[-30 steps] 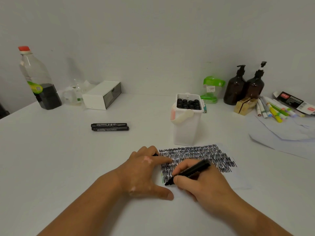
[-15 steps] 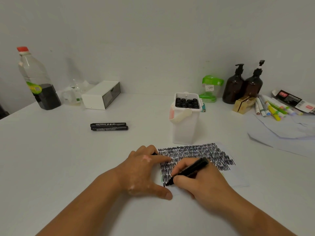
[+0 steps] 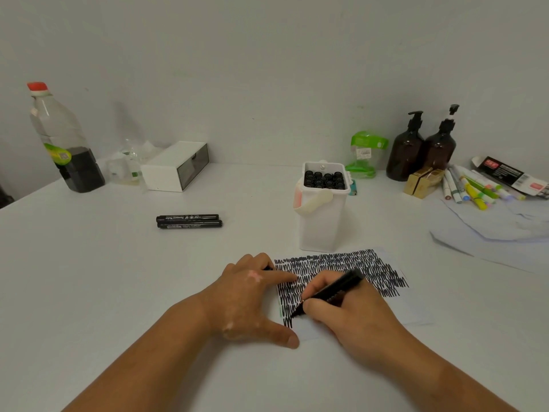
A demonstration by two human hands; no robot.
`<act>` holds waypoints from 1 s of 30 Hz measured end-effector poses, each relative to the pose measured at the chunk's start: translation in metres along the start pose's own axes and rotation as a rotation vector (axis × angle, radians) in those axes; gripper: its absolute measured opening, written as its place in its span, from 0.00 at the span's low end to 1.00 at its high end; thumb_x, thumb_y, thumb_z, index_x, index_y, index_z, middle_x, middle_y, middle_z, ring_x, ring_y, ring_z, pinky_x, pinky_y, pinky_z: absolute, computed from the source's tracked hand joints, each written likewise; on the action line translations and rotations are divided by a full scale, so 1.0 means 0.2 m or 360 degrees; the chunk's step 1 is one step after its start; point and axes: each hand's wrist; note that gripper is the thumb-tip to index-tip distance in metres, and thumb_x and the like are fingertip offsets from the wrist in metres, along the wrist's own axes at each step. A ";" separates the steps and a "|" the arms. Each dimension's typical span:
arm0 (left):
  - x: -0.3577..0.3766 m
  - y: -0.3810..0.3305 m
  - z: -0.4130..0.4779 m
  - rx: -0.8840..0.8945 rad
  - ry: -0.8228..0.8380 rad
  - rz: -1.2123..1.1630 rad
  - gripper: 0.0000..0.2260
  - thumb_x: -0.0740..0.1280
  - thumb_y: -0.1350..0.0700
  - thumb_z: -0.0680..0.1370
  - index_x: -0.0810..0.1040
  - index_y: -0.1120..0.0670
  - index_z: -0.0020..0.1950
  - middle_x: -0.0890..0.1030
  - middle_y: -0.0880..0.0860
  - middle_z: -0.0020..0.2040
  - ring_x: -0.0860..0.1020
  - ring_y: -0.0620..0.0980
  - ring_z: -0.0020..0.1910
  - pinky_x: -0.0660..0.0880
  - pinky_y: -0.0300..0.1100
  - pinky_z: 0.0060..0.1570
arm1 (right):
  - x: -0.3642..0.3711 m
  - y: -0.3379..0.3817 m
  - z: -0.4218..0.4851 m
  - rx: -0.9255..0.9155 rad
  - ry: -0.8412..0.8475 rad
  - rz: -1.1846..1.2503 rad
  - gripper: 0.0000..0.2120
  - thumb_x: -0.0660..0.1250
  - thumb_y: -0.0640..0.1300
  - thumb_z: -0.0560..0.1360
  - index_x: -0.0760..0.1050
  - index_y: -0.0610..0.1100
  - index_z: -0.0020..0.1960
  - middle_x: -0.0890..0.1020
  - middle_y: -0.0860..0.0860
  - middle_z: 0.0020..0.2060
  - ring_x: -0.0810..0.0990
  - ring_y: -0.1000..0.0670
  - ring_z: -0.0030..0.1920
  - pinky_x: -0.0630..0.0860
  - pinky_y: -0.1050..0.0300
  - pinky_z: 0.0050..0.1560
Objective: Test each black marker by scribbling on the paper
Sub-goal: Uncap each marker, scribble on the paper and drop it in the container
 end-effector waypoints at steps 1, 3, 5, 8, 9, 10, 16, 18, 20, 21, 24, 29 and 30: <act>0.00 0.00 0.00 -0.0002 -0.0001 0.0002 0.46 0.68 0.22 0.60 0.61 0.35 0.75 0.67 0.41 0.55 0.65 0.45 0.59 0.65 0.46 0.66 | 0.00 0.00 0.00 -0.0006 0.0021 -0.0002 0.05 0.70 0.50 0.65 0.81 0.54 0.41 0.79 0.59 0.28 0.73 0.62 0.29 0.69 0.69 0.31; 0.01 0.01 0.00 -0.0003 -0.0009 -0.0006 0.47 0.67 0.22 0.59 0.61 0.34 0.75 0.66 0.40 0.54 0.65 0.45 0.59 0.64 0.46 0.66 | 0.00 0.01 0.00 -0.0022 0.0067 -0.0010 0.06 0.68 0.51 0.63 0.81 0.53 0.40 0.80 0.58 0.28 0.74 0.61 0.29 0.69 0.69 0.31; 0.01 0.01 0.00 0.0002 -0.0024 -0.0015 0.47 0.67 0.21 0.58 0.60 0.34 0.75 0.66 0.39 0.53 0.65 0.44 0.59 0.65 0.46 0.66 | 0.00 0.00 0.00 -0.0033 0.0047 0.0013 0.07 0.68 0.50 0.63 0.81 0.52 0.40 0.80 0.57 0.28 0.74 0.60 0.30 0.69 0.68 0.31; 0.02 0.02 0.01 0.0019 -0.0052 -0.0027 0.49 0.68 0.21 0.57 0.58 0.33 0.75 0.66 0.37 0.53 0.65 0.43 0.58 0.65 0.44 0.65 | -0.02 0.00 0.00 0.0010 -0.0039 0.0213 0.08 0.69 0.50 0.63 0.82 0.50 0.41 0.80 0.53 0.27 0.74 0.56 0.28 0.68 0.63 0.29; 0.02 0.02 0.00 0.0030 -0.0069 -0.0049 0.50 0.69 0.21 0.57 0.57 0.33 0.75 0.66 0.37 0.53 0.65 0.43 0.58 0.65 0.42 0.64 | -0.03 0.01 0.01 0.0036 -0.0061 0.0362 0.06 0.70 0.48 0.63 0.81 0.49 0.40 0.79 0.51 0.26 0.73 0.53 0.27 0.67 0.62 0.27; 0.02 0.02 0.00 0.0040 -0.0094 -0.0098 0.50 0.70 0.22 0.57 0.55 0.32 0.75 0.66 0.37 0.54 0.65 0.42 0.58 0.64 0.40 0.63 | -0.05 0.01 0.01 0.0062 -0.0077 0.0529 0.04 0.70 0.46 0.64 0.80 0.48 0.39 0.78 0.50 0.25 0.72 0.52 0.26 0.65 0.61 0.25; -0.03 0.03 -0.01 0.0031 -0.0432 -0.0984 0.26 0.67 0.55 0.76 0.65 0.36 0.69 0.76 0.39 0.56 0.72 0.43 0.48 0.71 0.34 0.48 | -0.16 -0.01 0.03 -0.0007 -0.0260 0.0808 0.06 0.75 0.44 0.66 0.81 0.43 0.39 0.74 0.46 0.25 0.69 0.50 0.25 0.64 0.60 0.24; -0.03 0.01 -0.01 0.0049 -0.0521 -0.1202 0.24 0.62 0.66 0.79 0.67 0.41 0.67 0.80 0.42 0.56 0.74 0.46 0.44 0.74 0.42 0.49 | -0.19 -0.02 0.04 -0.0021 -0.0313 0.0839 0.04 0.77 0.41 0.69 0.83 0.43 0.42 0.74 0.46 0.25 0.70 0.49 0.26 0.66 0.59 0.25; -0.02 0.00 0.00 0.0052 -0.0543 -0.1345 0.21 0.63 0.67 0.80 0.68 0.45 0.65 0.83 0.44 0.57 0.76 0.46 0.45 0.75 0.43 0.52 | -0.20 -0.02 0.04 -0.0030 -0.0295 0.0938 0.02 0.76 0.39 0.71 0.84 0.42 0.43 0.76 0.44 0.28 0.73 0.48 0.28 0.70 0.58 0.26; -0.02 0.00 0.00 0.0041 -0.0539 -0.1440 0.19 0.65 0.66 0.80 0.69 0.46 0.64 0.83 0.46 0.58 0.78 0.46 0.46 0.75 0.43 0.52 | -0.20 -0.02 0.04 -0.0020 -0.0274 0.1034 0.03 0.74 0.40 0.70 0.84 0.42 0.43 0.78 0.44 0.29 0.74 0.49 0.29 0.72 0.58 0.27; -0.03 -0.01 0.01 -0.0027 -0.0529 -0.1745 0.18 0.72 0.65 0.75 0.70 0.52 0.60 0.85 0.49 0.58 0.83 0.50 0.47 0.79 0.40 0.50 | -0.20 0.00 0.03 0.0020 -0.0252 0.1243 0.06 0.69 0.43 0.69 0.84 0.42 0.40 0.79 0.42 0.30 0.76 0.49 0.28 0.73 0.58 0.26; -0.04 -0.01 0.02 -0.0097 -0.0638 -0.1916 0.20 0.81 0.58 0.62 0.78 0.56 0.49 0.86 0.53 0.53 0.86 0.52 0.48 0.80 0.37 0.46 | -0.22 0.01 0.03 -0.0034 -0.0321 0.1169 0.04 0.75 0.42 0.67 0.80 0.46 0.37 0.78 0.43 0.29 0.74 0.49 0.27 0.72 0.58 0.26; -0.03 -0.01 0.02 -0.0090 -0.0660 -0.1872 0.16 0.81 0.56 0.61 0.81 0.53 0.45 0.87 0.53 0.51 0.86 0.51 0.47 0.80 0.36 0.46 | -0.22 0.02 0.02 -0.0038 -0.0326 0.1140 0.03 0.75 0.43 0.68 0.82 0.45 0.38 0.79 0.44 0.30 0.74 0.49 0.28 0.72 0.58 0.27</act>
Point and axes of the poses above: each hand's wrist, its own z-axis towards the middle knuckle, its own x-axis out of the palm, y = z × x
